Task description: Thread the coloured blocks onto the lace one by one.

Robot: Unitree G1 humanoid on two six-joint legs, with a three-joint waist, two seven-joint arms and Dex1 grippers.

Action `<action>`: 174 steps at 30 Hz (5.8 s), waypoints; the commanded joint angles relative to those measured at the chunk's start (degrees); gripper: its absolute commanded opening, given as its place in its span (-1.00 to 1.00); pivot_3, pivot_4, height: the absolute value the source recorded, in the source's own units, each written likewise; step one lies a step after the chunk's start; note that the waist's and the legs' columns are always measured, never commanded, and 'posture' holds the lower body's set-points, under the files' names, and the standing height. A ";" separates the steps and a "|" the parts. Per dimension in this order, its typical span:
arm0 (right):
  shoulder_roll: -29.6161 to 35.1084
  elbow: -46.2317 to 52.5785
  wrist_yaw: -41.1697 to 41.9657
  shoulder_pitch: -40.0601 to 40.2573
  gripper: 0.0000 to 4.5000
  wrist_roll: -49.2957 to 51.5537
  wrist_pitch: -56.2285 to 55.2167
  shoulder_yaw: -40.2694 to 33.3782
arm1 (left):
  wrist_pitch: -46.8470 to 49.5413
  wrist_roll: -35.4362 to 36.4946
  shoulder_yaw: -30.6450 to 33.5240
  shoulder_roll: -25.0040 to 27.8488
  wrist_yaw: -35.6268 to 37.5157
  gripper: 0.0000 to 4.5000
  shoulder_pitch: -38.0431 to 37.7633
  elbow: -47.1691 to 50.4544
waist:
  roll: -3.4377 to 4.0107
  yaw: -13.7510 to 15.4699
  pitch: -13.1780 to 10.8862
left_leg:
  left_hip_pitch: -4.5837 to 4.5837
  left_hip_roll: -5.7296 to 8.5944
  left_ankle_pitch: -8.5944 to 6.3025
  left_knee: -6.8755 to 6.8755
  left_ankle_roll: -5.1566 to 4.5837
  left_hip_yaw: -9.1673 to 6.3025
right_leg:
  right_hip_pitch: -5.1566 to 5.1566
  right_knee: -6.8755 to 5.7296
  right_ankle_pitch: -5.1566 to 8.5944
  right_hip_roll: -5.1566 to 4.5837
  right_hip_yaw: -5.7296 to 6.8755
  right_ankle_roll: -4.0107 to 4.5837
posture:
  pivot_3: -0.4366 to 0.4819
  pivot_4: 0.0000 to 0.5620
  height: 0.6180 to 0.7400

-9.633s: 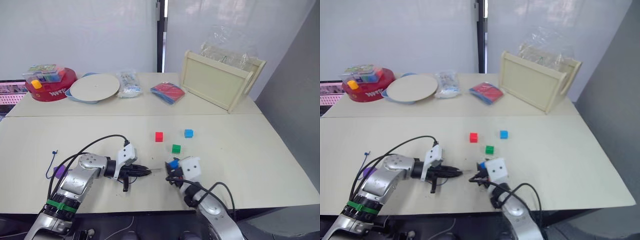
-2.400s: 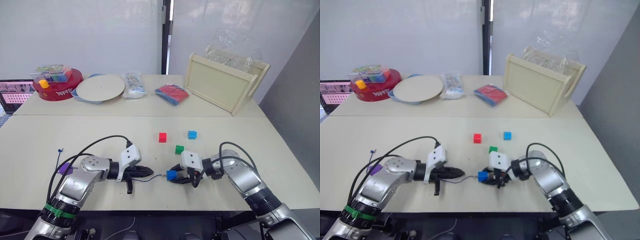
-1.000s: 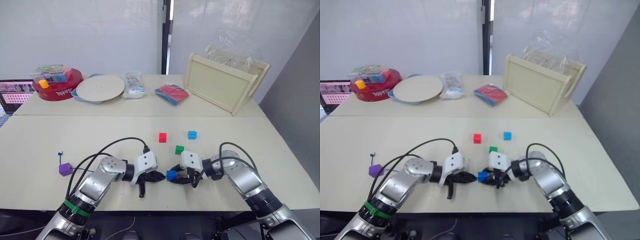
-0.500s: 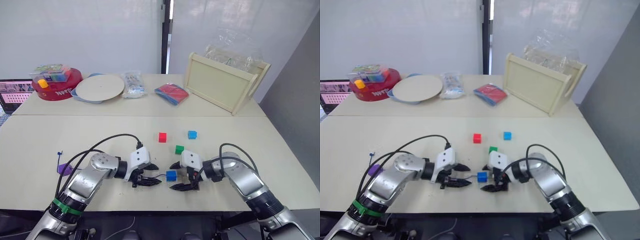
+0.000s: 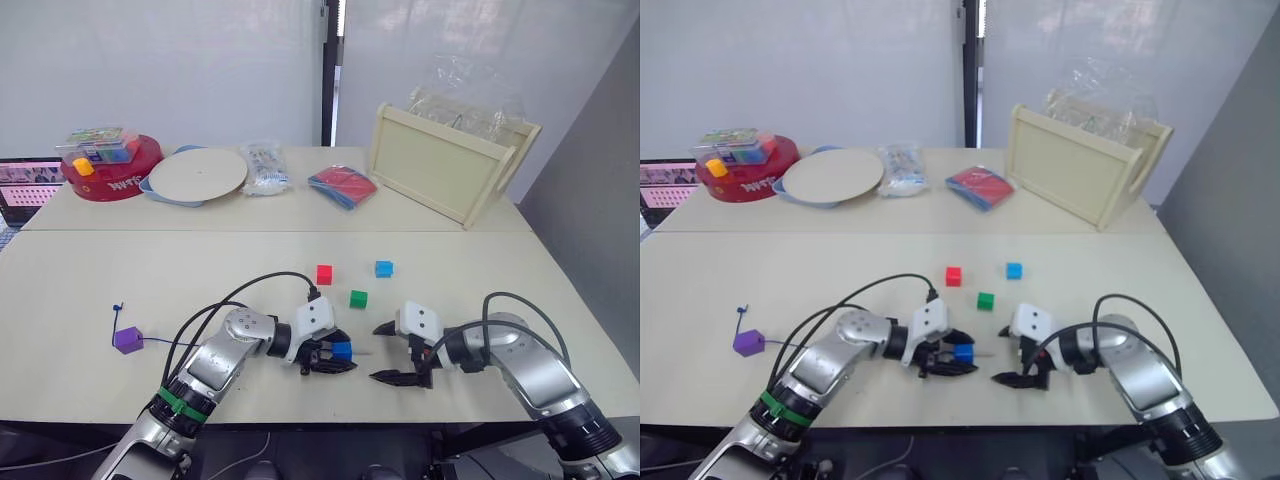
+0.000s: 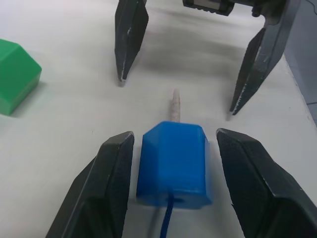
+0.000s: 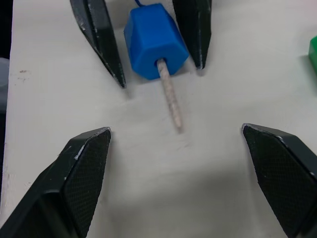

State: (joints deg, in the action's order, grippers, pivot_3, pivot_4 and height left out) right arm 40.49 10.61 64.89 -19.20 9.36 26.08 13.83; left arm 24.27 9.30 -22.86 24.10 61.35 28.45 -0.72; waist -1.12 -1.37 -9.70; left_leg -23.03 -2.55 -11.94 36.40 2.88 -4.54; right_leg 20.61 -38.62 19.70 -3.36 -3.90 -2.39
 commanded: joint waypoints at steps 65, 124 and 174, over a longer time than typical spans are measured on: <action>-4.41 4.68 -0.99 -6.00 -1.00 -1.19 -1.17 7.10 | 3.72 18.63 23.09 33.01 12.37 0.61 -11.46 9.73 | -0.07 -0.81 -0.30 | -0.34 -0.19 0.02 -0.19 0.03 0.05 | 0.73 -0.55 0.11 0.11 -0.01 0.21 | -0.05 -0.47 1.00; -1.29 9.34 -3.76 -5.63 -1.00 -3.43 4.94 9.27 | -0.75 7.03 5.08 6.05 3.50 -0.04 -3.85 4.45 | -0.08 -0.85 -0.30 | -0.33 -0.13 0.03 0.06 0.04 0.01 | 0.64 -0.58 0.10 0.12 -0.03 0.21 | -0.05 -0.47 1.00; -42.04 -9.54 -65.58 -9.77 0.49 -6.70 4.99 -16.94 | 1.78 9.52 12.32 11.73 2.70 -1.00 -9.82 8.88 | -0.02 -1.06 -0.28 | -0.24 -0.08 0.13 -0.15 0.21 0.04 | 0.71 -0.73 0.10 0.04 -0.09 0.21 | -0.05 -0.47 1.00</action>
State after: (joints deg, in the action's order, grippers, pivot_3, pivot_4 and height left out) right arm -1.67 2.71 0.36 -27.09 2.53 33.14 -1.90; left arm 26.44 18.30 -11.30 35.64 64.27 18.61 6.56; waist -1.14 -2.43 -9.98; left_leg -23.27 -2.63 -11.81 36.26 3.09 -4.50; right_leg 21.32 -39.35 19.80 -3.31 -3.98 -2.18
